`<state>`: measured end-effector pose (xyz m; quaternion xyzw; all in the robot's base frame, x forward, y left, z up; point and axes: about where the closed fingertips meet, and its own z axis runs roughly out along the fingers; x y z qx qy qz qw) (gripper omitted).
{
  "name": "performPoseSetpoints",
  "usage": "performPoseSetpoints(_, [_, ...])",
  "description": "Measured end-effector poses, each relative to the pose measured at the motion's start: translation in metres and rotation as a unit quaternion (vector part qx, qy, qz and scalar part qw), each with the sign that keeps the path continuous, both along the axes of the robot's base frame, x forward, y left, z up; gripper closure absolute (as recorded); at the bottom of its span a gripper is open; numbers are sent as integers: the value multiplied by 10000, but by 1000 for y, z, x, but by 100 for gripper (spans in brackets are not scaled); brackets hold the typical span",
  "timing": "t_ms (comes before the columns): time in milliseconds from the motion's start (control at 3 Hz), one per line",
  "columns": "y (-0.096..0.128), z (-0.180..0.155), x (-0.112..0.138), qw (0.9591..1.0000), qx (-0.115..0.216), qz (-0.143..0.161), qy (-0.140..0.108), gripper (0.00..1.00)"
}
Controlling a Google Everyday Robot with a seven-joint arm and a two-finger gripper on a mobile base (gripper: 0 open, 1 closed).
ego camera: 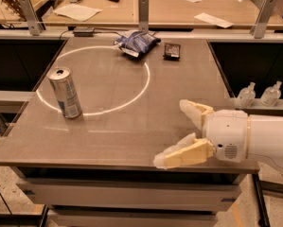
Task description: Move redbull can near blue chip bag
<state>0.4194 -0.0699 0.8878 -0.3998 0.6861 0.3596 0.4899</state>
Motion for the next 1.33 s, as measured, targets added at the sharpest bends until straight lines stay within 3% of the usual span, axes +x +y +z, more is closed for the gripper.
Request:
performPoseSetpoints(333, [27,0,7,9978,-152,264,-596,0])
performPoseSetpoints(667, [27,0,7,9978,-152,265,-596,0])
performPoseSetpoints(1000, [38,0,14,9980,-132,18,-620,0])
performPoseSetpoints(1333, [74,0,29,9968,4,-324,-733,0])
